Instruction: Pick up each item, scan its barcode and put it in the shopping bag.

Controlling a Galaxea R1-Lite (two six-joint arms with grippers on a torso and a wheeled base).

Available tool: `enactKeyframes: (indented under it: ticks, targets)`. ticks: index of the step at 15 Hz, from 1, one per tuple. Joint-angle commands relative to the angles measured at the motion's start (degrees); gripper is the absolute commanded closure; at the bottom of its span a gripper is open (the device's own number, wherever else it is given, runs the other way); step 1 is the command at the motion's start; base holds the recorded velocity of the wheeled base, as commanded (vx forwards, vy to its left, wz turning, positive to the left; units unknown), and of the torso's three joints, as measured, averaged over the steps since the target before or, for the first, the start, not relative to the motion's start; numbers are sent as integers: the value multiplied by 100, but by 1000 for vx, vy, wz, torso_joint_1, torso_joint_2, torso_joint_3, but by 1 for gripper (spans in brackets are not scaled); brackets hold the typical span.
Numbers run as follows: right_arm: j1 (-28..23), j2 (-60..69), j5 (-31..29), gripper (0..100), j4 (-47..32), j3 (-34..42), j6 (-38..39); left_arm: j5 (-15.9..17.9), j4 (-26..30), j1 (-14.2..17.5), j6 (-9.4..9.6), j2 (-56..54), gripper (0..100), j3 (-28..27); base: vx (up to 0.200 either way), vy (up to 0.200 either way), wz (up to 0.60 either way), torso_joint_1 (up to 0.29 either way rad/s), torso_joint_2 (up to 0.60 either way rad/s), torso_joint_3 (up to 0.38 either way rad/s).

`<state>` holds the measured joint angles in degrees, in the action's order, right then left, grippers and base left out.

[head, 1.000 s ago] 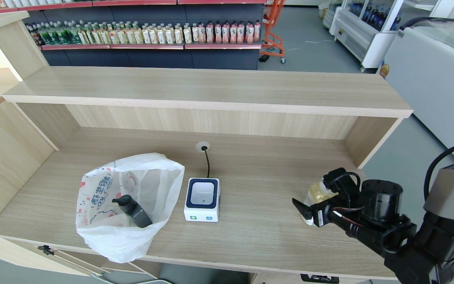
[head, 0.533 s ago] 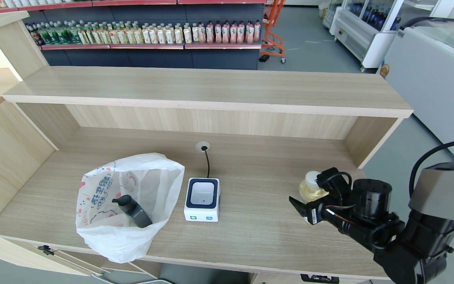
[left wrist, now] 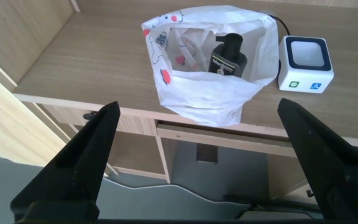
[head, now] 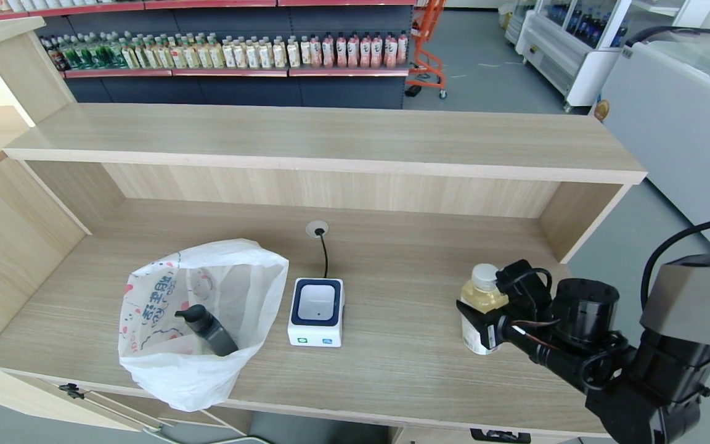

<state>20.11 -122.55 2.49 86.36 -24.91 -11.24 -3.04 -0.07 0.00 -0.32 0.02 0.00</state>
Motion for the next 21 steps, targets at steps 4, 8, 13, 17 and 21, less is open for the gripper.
enactKeyframes:
  ticks: [4, 8, 13, 17, 21]
  targets:
    - [-16, 355, 33, 100, -40, 188, 227, -4, -1, 0, -3, -2, 0, 0, 0, 0, 0, 0, 0, 0]
    - [1, 1181, 1263, 100, -119, 460, 983, -4, -1, 0, -3, -2, 0, 0, 0, 0, 0, 0, 0, 0]
    - [573, 1990, 2019, 100, -638, 575, 1827, -4, -1, 0, -3, -2, 0, 0, 0, 0, 0, 0, 0, 0]
    - [1284, 2271, 1975, 100, -1024, 346, 2214, -4, -1, 0, -3, -2, 0, 0, 0, 0, 0, 0, 0, 0]
    - [1785, 2350, 1755, 100, -1209, 170, 2381, -4, -1, 0, -3, -2, 0, 0, 0, 0, 0, 0, 0, 0]
